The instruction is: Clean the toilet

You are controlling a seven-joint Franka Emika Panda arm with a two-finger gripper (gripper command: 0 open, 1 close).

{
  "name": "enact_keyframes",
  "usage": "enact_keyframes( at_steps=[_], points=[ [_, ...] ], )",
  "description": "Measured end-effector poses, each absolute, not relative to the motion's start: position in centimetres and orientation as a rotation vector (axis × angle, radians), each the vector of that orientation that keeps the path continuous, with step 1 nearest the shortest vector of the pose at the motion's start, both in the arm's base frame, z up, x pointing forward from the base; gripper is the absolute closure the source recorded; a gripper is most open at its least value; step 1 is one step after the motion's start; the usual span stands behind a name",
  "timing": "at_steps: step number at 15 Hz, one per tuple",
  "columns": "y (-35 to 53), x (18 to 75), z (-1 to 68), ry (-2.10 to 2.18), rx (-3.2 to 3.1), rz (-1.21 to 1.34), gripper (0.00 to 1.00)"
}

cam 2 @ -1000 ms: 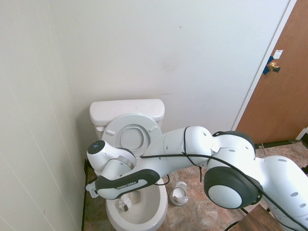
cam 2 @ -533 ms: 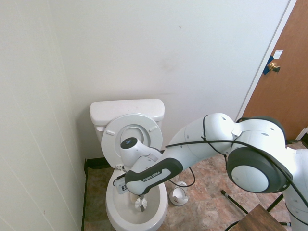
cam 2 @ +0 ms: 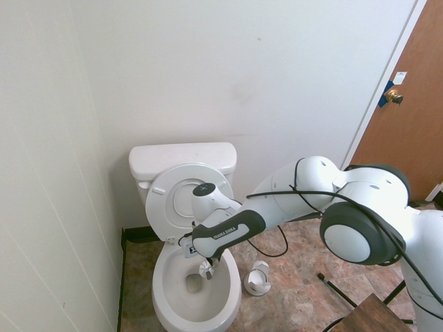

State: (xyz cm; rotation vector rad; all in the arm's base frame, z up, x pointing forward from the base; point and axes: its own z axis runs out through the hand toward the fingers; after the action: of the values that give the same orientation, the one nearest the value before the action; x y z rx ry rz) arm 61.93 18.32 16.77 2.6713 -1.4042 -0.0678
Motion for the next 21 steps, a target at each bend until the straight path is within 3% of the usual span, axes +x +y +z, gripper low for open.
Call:
enact_keyframes(
  at_steps=[5, 12, 21],
  points=[
    [26.5, 64.8, 20.4, -1.294, 2.728, 0.003, 1.00],
    [31.4, 63.3, 21.0, -1.200, 2.773, 0.000, 1.00],
    [25.4, 56.1, 37.5, -1.324, 2.774, 0.202, 1.00]
  ],
)
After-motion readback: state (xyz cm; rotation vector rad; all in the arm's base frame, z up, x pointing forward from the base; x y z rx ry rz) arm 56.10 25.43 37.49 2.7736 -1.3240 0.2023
